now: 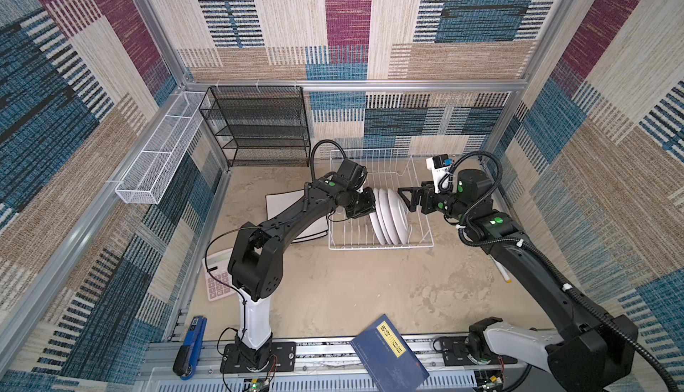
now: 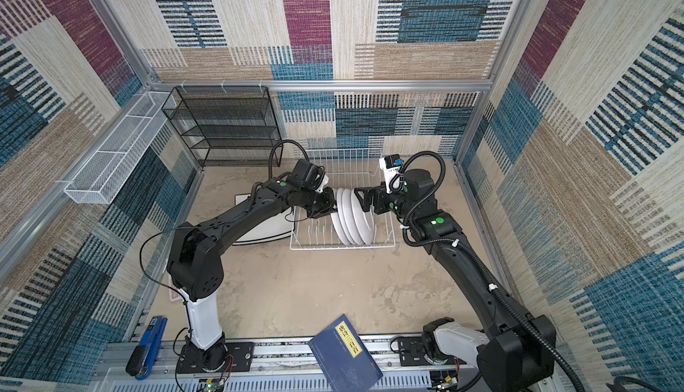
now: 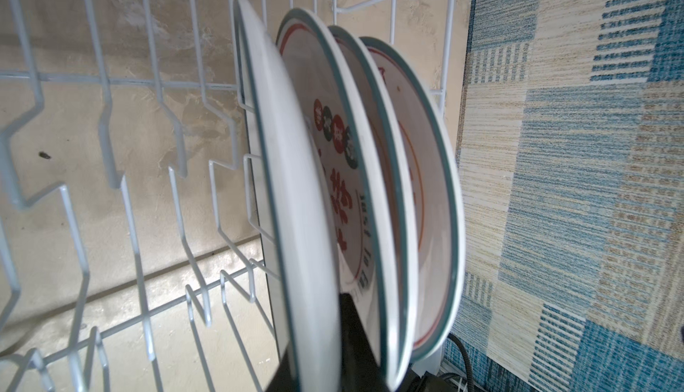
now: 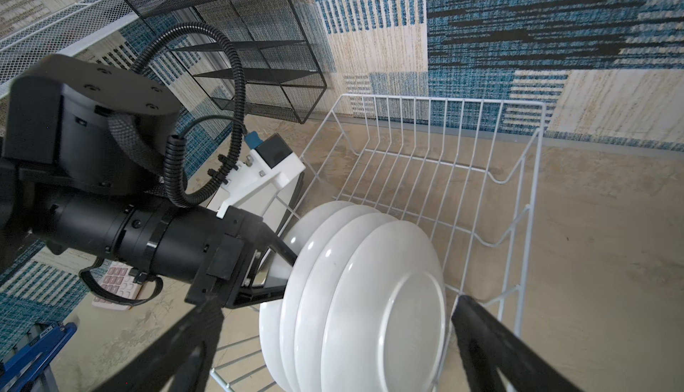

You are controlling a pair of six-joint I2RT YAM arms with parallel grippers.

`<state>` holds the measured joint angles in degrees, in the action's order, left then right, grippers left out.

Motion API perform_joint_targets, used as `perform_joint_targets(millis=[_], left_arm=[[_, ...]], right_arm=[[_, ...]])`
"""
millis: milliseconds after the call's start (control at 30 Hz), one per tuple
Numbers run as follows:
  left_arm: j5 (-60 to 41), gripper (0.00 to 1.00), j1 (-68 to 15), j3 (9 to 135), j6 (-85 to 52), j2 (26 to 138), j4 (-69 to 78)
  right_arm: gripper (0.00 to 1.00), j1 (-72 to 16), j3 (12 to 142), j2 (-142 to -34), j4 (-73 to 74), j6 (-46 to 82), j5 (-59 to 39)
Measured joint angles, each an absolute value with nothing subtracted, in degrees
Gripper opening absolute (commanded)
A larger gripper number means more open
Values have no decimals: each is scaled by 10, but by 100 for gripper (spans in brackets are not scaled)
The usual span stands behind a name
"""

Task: Unload the plates from the dish rack
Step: 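Tilt the round plate out of its slot with the left gripper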

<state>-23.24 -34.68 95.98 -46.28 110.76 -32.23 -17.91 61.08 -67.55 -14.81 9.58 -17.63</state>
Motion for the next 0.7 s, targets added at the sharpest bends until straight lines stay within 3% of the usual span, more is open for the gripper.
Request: perform_joint_targets(millis=[700], left_arm=[[-288,0,-342,1074,-404,1179,-392]], right_arm=[[99,-179,614,-671,-144,100,-173]])
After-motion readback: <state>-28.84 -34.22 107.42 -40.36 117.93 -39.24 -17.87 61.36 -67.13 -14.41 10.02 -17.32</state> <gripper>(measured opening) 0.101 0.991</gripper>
